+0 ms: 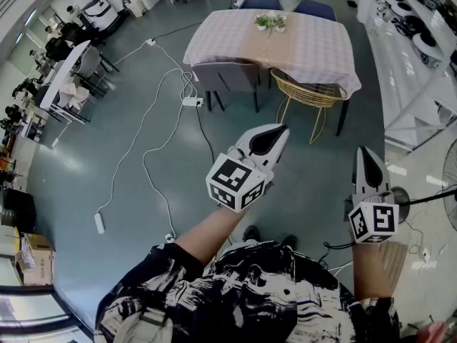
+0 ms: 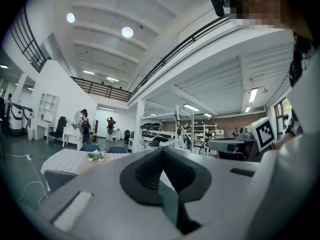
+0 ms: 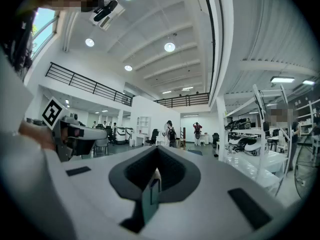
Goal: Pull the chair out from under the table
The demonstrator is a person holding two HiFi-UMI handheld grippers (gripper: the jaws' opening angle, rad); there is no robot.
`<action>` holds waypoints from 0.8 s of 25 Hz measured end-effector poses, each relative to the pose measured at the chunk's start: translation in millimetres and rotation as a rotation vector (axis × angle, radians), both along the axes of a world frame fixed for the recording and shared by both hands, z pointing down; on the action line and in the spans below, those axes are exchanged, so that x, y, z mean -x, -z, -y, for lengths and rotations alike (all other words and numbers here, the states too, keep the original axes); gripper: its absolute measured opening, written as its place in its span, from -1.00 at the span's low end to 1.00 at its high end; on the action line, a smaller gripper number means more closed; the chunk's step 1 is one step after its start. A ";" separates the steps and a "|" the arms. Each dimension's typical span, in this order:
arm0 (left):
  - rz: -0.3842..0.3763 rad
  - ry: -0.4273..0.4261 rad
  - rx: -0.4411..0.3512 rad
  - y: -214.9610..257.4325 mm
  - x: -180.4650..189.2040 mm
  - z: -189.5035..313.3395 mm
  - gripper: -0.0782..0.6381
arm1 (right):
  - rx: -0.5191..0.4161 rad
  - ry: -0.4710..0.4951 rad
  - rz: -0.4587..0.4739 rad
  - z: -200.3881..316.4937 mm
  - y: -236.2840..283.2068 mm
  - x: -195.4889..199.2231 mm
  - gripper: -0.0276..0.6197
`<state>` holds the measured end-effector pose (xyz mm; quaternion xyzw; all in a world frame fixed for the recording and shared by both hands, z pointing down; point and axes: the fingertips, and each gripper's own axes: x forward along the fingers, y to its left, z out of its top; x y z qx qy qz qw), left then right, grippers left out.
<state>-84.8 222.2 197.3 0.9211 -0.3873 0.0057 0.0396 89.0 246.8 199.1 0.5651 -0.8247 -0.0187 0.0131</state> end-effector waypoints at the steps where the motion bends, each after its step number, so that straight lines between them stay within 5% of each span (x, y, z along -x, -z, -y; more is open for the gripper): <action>1: 0.000 -0.001 0.001 0.4 0.3 0.7 -0.77 | 0.001 0.000 0.000 0.7 0.2 0.3 -0.91; 11: 0.004 -0.009 0.007 3.1 -2.1 4.9 -0.77 | 0.007 0.008 0.000 5.1 2.6 0.8 -0.91; 14: -0.016 -0.039 -0.013 5.4 -7.0 1.8 -0.77 | -0.030 0.054 0.079 3.6 7.6 1.5 -0.91; 15: -0.029 -0.056 -0.041 8.5 -9.4 0.3 -0.77 | -0.050 0.080 0.130 2.9 12.1 2.7 -0.76; 16: -0.043 -0.073 -0.081 13.0 -11.3 -0.8 -0.68 | -0.070 0.105 0.177 2.0 16.9 3.5 0.08; 17: -0.058 -0.089 -0.117 17.5 -12.2 -1.3 0.11 | -0.089 0.124 0.208 1.0 21.0 4.2 0.40; 18: -0.071 -0.104 -0.140 21.0 -11.8 -1.4 0.49 | -0.104 0.142 0.215 -0.2 23.7 5.4 0.59; 20: -0.072 -0.125 -0.157 23.9 -8.8 -1.3 0.50 | -0.116 0.172 0.183 -1.8 24.9 9.1 0.73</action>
